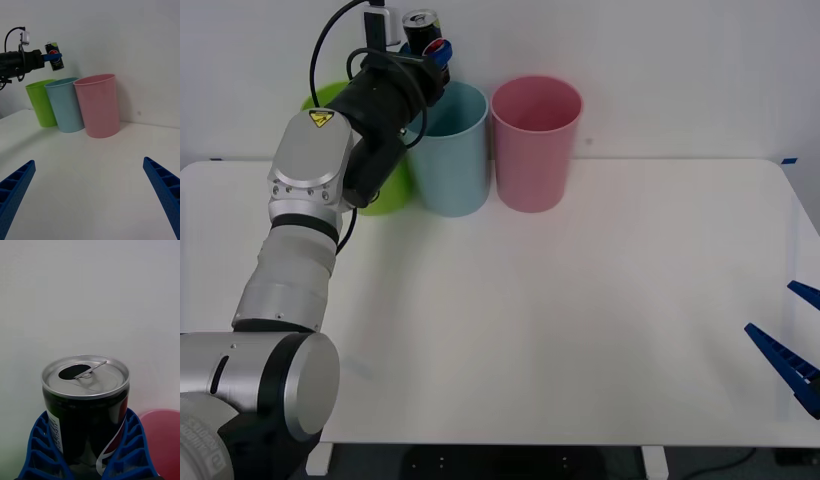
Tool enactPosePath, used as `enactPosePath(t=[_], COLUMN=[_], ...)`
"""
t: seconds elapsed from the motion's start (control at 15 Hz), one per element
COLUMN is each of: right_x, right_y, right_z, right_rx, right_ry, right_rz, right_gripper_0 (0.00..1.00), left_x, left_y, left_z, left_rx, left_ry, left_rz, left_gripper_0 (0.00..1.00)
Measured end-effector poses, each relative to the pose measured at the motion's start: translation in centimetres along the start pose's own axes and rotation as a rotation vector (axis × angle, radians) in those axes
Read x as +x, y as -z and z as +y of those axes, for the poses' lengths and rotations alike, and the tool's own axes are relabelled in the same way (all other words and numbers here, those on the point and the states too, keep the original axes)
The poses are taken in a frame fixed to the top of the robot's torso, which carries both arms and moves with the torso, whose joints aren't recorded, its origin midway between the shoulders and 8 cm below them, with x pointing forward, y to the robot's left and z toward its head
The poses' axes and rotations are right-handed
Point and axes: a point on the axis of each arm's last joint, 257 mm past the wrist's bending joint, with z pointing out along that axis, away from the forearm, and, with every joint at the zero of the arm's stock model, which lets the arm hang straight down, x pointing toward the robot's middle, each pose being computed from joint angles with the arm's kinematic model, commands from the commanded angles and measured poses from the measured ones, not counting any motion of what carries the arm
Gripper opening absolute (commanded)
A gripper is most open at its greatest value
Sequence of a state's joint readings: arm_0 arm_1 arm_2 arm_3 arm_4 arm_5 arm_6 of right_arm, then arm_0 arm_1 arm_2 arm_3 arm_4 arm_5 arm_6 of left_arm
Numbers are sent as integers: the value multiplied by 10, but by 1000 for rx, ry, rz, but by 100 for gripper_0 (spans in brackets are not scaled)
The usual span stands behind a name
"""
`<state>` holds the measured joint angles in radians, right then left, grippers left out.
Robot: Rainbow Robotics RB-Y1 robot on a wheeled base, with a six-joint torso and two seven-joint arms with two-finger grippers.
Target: Grasp the object on the table and drop it into the matching bin: aluminum can to the light blue bin, PET bottle to the pink bin.
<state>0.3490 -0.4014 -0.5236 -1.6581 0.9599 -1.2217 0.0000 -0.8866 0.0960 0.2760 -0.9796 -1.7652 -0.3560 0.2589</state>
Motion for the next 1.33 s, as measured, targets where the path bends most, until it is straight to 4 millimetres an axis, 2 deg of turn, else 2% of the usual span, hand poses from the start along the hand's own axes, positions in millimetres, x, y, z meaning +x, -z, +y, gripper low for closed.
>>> enactPosePath(t=[0.27, 0.33, 0.4, 0.47, 0.53, 0.6, 1.33], right_x=[0, 0, 0, 0, 0, 0, 0], right_y=[0, 0, 0, 0, 0, 0, 0], right_z=[0, 0, 0, 0, 0, 0, 0], right_rx=[0, 0, 0, 0, 0, 0, 0], right_ry=[0, 0, 0, 0, 0, 0, 0], right_rz=[0, 0, 0, 0, 0, 0, 0], right_gripper_0=[100, 100, 100, 100, 100, 100, 100], left_x=[1, 1, 1, 1, 1, 1, 9], left_y=[-1, -1, -1, -1, -1, -1, 7], left_z=[-3, -3, -2, -2, -2, -1, 7], left_rx=[-4, -4, -4, -5, -5, -6, -9], left_ry=[0, 0, 0, 0, 0, 1, 66], left_rz=[0, 0, 0, 0, 0, -1, -5], left_gripper_0=[1, 3, 9, 24, 74, 100, 100])
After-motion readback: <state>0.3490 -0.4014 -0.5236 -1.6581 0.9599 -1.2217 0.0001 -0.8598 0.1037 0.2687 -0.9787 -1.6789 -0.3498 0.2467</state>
